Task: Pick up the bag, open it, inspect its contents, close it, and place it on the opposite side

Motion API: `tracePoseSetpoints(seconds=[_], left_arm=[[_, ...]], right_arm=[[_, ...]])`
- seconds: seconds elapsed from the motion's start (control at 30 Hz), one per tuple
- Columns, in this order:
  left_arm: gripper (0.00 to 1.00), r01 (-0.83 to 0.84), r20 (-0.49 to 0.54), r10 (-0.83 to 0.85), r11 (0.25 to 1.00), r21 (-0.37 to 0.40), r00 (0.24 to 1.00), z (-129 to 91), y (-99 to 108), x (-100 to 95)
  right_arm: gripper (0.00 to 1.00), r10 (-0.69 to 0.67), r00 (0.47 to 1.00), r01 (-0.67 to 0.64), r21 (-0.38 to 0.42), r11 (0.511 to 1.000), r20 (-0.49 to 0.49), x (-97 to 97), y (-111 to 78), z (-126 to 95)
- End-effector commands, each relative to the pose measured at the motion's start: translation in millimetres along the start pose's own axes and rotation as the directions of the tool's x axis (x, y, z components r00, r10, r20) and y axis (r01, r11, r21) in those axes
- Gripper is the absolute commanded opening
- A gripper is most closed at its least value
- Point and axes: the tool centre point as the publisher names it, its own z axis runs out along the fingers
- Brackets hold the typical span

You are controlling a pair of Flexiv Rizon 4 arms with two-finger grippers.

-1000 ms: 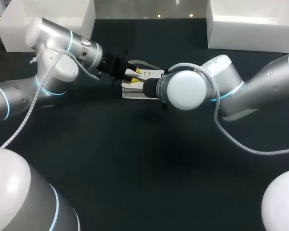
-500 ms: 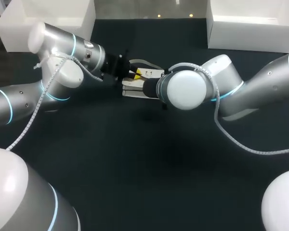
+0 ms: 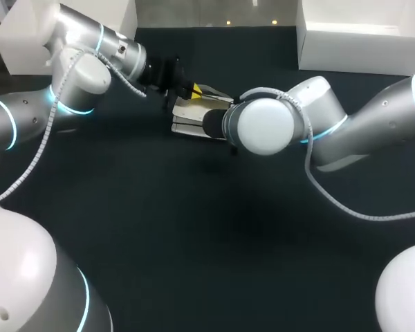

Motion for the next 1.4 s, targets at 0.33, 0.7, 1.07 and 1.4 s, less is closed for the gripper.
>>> tracePoseSetpoints(seconds=[0.33,0.7,1.07,1.4], left_arm=[[0.0,0.028,-0.109,-0.026,1.0,0.013,0.994,-1.9,10.2,-12.3],[0.75,0.026,-0.04,-0.027,0.999,-0.034,0.999,12.2,12.6,-1.3],[0.5,0.101,-0.018,-0.103,0.992,-0.075,0.995,30.6,27.3,-15.3],[0.47,0.126,-0.024,-0.129,0.986,-0.109,0.991,37.4,35.3,-20.2]], right_arm=[[0.0,-0.002,1.0,0.002,0.0,1.0,0.005,7.1,-5.0,0.0],[0.0,-0.002,1.0,0.002,0.0,1.0,0.005,7.1,-5.0,0.0],[0.0,-0.002,1.0,0.002,0.0,1.0,0.005,7.1,-5.0,0.0],[0.0,-0.002,1.0,0.002,0.0,1.0,0.005,7.1,-5.0,0.0]])
